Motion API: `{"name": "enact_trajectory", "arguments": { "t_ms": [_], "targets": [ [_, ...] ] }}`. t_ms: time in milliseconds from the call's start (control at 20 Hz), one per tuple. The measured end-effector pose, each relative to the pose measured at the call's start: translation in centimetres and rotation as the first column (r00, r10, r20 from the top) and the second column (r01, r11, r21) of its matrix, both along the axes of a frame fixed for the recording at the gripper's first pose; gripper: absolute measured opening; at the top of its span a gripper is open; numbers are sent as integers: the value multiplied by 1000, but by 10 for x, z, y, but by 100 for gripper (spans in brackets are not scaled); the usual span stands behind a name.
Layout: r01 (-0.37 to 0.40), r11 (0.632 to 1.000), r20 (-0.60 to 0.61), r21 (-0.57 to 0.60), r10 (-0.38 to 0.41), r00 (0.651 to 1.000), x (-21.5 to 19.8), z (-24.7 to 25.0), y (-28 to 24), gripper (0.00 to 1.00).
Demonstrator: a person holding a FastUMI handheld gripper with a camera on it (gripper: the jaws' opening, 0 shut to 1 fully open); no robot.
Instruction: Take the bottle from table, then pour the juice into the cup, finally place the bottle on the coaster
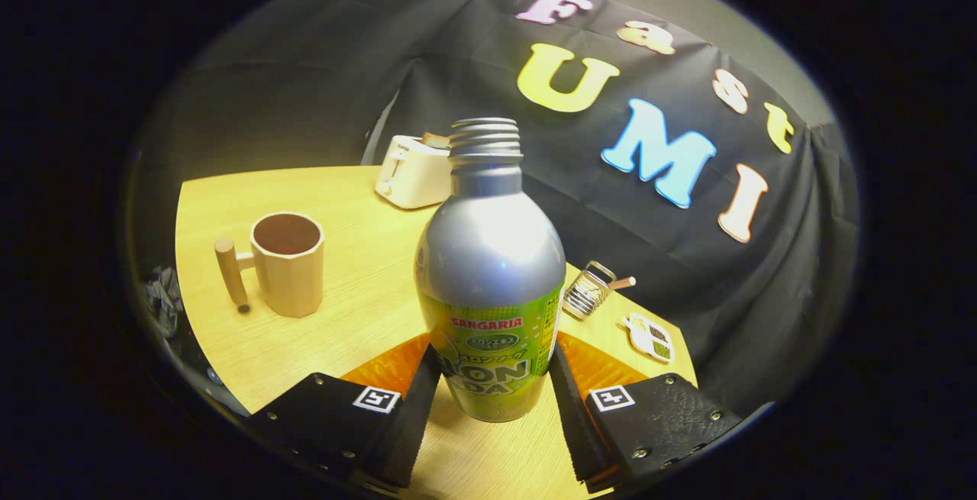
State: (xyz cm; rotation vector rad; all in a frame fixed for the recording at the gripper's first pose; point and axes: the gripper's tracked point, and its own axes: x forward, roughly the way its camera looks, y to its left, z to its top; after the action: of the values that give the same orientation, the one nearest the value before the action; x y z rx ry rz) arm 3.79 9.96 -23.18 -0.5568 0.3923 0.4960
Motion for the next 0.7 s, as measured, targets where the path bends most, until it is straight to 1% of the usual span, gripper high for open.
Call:
{"name": "enact_trajectory", "arguments": {
  "t_ms": [250,350,500,700],
  "targets": [
    [-90,986,4,-139,91,996,3,-8,18,76],
    [-107,975,10,-195,111,994,6,-8,20,76],
    [-132,961,0,-244,136,991,5,-11,25,76],
    [-180,925,-4,-335,190,982,5,-13,33,76]
  ]
}}
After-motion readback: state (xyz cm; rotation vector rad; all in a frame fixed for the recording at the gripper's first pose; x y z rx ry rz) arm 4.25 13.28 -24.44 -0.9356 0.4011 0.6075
